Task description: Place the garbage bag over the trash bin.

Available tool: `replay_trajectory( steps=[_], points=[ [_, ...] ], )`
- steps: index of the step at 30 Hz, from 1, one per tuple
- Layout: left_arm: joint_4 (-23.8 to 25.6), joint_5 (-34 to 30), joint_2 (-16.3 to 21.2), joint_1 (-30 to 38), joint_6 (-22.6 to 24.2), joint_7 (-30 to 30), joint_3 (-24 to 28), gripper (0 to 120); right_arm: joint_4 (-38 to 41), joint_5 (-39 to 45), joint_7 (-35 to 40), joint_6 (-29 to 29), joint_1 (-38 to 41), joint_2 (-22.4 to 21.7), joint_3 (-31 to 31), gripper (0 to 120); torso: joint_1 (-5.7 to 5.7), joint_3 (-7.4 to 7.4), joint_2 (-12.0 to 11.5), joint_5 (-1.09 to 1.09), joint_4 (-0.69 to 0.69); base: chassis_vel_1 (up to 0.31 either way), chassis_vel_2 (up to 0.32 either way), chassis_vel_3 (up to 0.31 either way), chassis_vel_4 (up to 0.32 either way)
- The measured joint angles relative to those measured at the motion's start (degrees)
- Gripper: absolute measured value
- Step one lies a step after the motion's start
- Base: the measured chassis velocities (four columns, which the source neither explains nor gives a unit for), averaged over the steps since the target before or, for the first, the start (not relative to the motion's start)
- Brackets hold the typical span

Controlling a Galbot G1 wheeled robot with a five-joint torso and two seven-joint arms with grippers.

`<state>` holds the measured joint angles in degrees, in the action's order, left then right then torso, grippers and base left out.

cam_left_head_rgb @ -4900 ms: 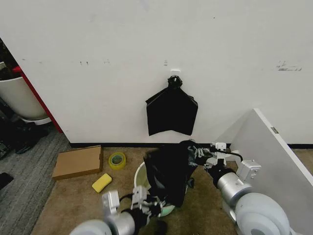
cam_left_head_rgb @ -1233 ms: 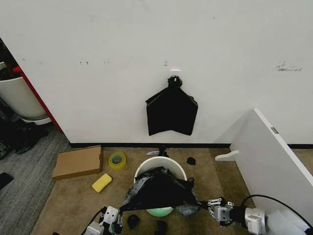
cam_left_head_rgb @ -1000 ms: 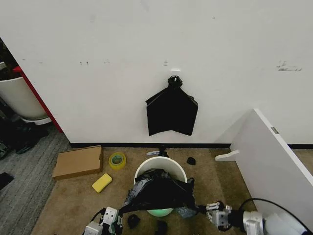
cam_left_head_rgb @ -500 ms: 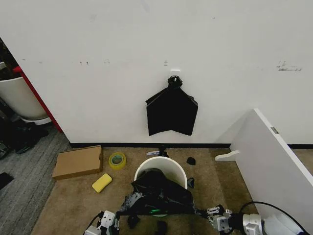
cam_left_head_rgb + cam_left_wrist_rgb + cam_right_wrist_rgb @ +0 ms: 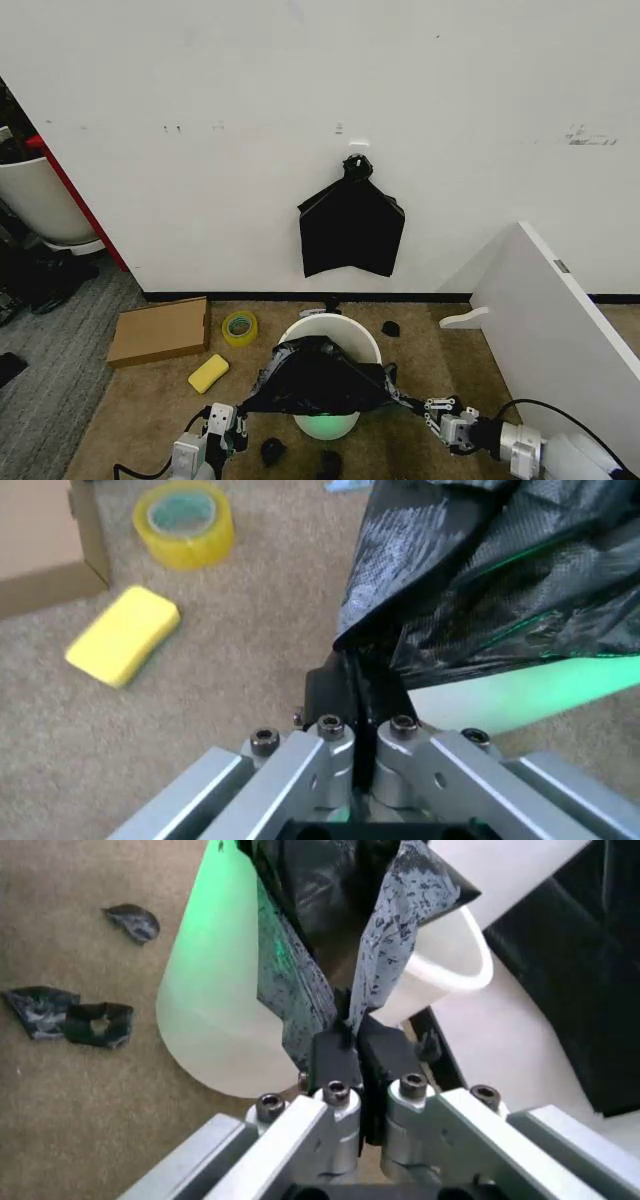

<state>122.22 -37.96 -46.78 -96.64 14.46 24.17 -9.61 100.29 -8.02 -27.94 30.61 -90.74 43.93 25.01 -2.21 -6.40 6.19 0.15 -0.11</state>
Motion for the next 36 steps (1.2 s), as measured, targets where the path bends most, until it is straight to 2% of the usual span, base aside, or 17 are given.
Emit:
replay_trajectory(
  steps=[5, 8, 9, 12, 14, 16, 18, 20, 21, 22, 24, 25, 27, 28, 30, 32, 36],
  points=[
    [0.5, -4.2, -0.6, 0.4, 3.1, 0.1, -0.7, 0, -1.6, 1.7, -0.5, 0.2, -0.2, 0.6, -0.6, 4, 0.0, 0.0, 0.0, 0.0, 0.0, 0.0, 0.0, 0.0, 0.0],
    [1.0, -7.4, -1.2, 1.2, 5.1, 0.1, -1.5, 15, -2.9, 3.2, 0.4, 0.9, -0.3, 1.1, -1.5, 18, 0.0, 0.0, 0.0, 0.0, -0.01, 0.0, 0.0, 0.0, 0.0],
    [1.2, -7.9, -1.4, 1.4, 5.7, 0.0, -1.7, 17, -3.0, 4.2, 0.7, 1.0, -0.4, 1.1, -1.7, 22, 0.0, 0.0, 0.0, 0.0, 0.0, 0.0, 0.0, 0.0, 0.0],
    [1.6, -8.4, -1.5, 1.5, 6.6, -0.2, -1.8, 23, -3.0, 5.9, 0.8, 1.2, -0.7, 1.1, -2.1, 27, 0.0, 0.0, 0.0, 0.0, 0.0, 0.0, 0.0, 0.0, 0.0],
    [2.9, -9.8, -1.6, 1.6, 11.0, -1.4, -2.4, 32, -2.0, 12.5, -1.9, 0.6, -1.8, 0.7, -2.4, 36, 0.0, 0.0, 0.0, 0.0, -0.01, 0.0, 0.0, 0.0, 0.0],
    [4.9, -10.9, -1.6, 1.6, 17.7, -3.6, -4.2, 41, -1.1, 19.5, -6.8, -0.2, -3.0, 0.1, -1.9, 45, 0.0, 0.0, 0.0, -0.01, -0.01, 0.0, 0.0, 0.0, 0.0],
    [6.7, -11.6, -1.3, 1.8, 23.9, -5.3, -6.3, 50, -0.8, 23.8, -12.3, -0.9, -3.4, -0.2, -0.6, 55, 0.0, 0.0, 0.0, 0.0, -0.01, 0.0, 0.0, 0.0, 0.0],
    [8.0, -11.7, -0.8, 1.8, 27.3, -6.4, -7.4, 58, -0.8, 26.6, -19.6, -1.4, -3.5, -0.3, 1.5, 61, 0.0, 0.0, 0.0, 0.0, 0.0, 0.0, 0.0, 0.0, 0.0],
    [8.0, -11.7, -0.8, 1.8, 27.3, -6.4, -7.4, 58, -0.8, 26.6, -19.6, -1.4, -3.5, -0.3, 1.5, 61, 0.0, 0.0, 0.0, 0.0, 0.0, 0.0, 0.0, 0.0, 0.0],
    [8.6, -11.6, -0.5, 1.8, 27.9, -6.6, -7.8, 61, -0.9, 27.4, -23.6, -1.8, -3.4, -0.3, 2.7, 67, 0.0, 0.0, 0.0, 0.0, 0.0, 0.0, 0.0, 0.0, 0.0],
    [9.8, -10.9, 0.1, 1.5, 28.4, -6.3, -8.4, 72, -1.0, 29.2, -33.5, -3.1, -3.3, -0.2, 5.8, 76, 0.0, 0.0, 0.0, 0.0, -0.01, 0.0, 0.0, 0.0, 0.0],
    [10.2, -10.8, 0.1, 1.4, 28.4, -6.1, -8.6, 73, -1.0, 29.4, -34.5, -3.2, -3.3, -0.2, 6.2, 79, 0.0, 0.0, 0.0, 0.0, -0.01, 0.0, 0.0, 0.0, 0.0],
    [12.7, -10.9, 0.5, 0.2, 28.4, -3.8, -9.4, 84, -0.7, 30.8, -39.5, -3.8, -3.3, 0.2, 9.0, 88, 0.0, 0.0, 0.0, 0.0, -0.01, 0.0, 0.0, 0.0, 0.0],
    [12.7, -10.9, 0.5, 0.2, 28.4, -3.8, -9.4, 84, -0.7, 30.8, -39.5, -3.8, -3.3, 0.2, 9.0, 88, 0.0, 0.0, 0.0, 0.0, -0.01, 0.0, 0.0, 0.0, 0.0],
    [14.9, -11.1, 0.8, -0.9, 28.3, 0.1, -9.5, 93, 0.0, 30.6, -40.7, -3.7, -3.4, 0.4, 11.1, 96, 0.0, 0.0, 0.0, 0.0, 0.0, 0.0, 0.0, 0.0, 0.0],
    [16.7, -11.9, 1.0, -1.7, 28.2, 3.5, -9.3, 98, 0.6, 29.1, -40.1, -2.8, -3.3, 0.6, 12.7, 99, 0.0, 0.0, 0.0, 0.0, 0.0, 0.0, 0.0, 0.0, 0.0],
    [19.4, -12.7, 1.0, -2.3, 28.1, 6.1, -8.6, 100, 1.9, 28.6, -37.7, -1.1, -3.6, 0.5, 13.4, 100, 0.0, 0.0, 0.0, 0.01, 0.0, 0.0, 0.0, 0.0, 0.0]
  ],
)
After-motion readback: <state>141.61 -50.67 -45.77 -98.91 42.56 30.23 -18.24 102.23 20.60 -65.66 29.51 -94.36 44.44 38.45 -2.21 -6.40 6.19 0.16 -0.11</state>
